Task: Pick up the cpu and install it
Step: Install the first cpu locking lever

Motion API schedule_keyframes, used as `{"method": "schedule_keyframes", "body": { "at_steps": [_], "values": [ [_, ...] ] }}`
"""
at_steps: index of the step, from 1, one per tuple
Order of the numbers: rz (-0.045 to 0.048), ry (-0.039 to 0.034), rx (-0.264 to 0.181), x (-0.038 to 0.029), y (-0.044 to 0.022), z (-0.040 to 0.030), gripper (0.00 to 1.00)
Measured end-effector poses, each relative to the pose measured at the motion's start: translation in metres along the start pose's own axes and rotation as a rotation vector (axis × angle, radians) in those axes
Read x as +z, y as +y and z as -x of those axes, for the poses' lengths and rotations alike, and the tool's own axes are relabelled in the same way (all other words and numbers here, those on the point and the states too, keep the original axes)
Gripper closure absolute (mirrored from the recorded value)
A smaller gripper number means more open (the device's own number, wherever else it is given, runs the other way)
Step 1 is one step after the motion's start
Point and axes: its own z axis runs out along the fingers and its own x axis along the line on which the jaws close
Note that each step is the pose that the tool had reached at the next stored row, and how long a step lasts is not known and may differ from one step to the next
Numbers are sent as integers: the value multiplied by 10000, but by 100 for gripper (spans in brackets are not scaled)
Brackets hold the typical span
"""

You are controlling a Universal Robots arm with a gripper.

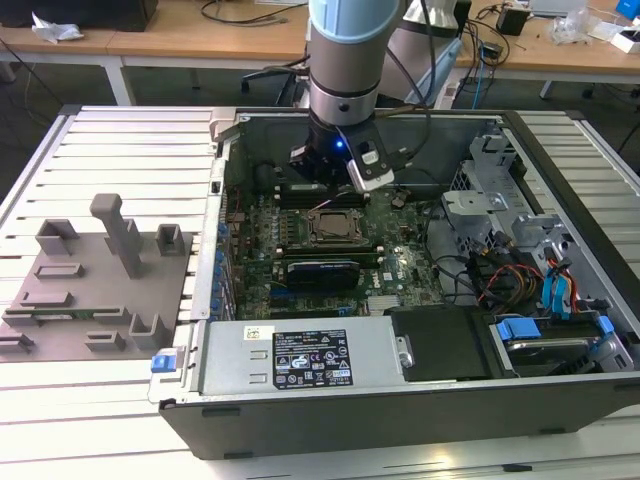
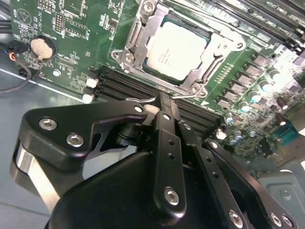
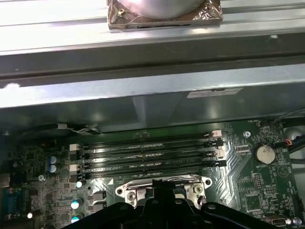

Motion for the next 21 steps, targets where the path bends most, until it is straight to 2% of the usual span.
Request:
{"method": "schedule_keyframes", "body": {
  "at_steps": [4, 8, 11, 14, 18, 21],
  "values": [
    [-1, -3, 2, 30, 22, 14, 89],
    [0, -7, -1, 74, 91, 7, 89],
    [-45, -24, -2, 112, 127, 2, 89],
    [-81, -89, -11, 130, 124, 2, 89],
    [-87, -228, -40, 156, 118, 2, 89],
    [-90, -232, -42, 159, 117, 2, 89]
  ]
}}
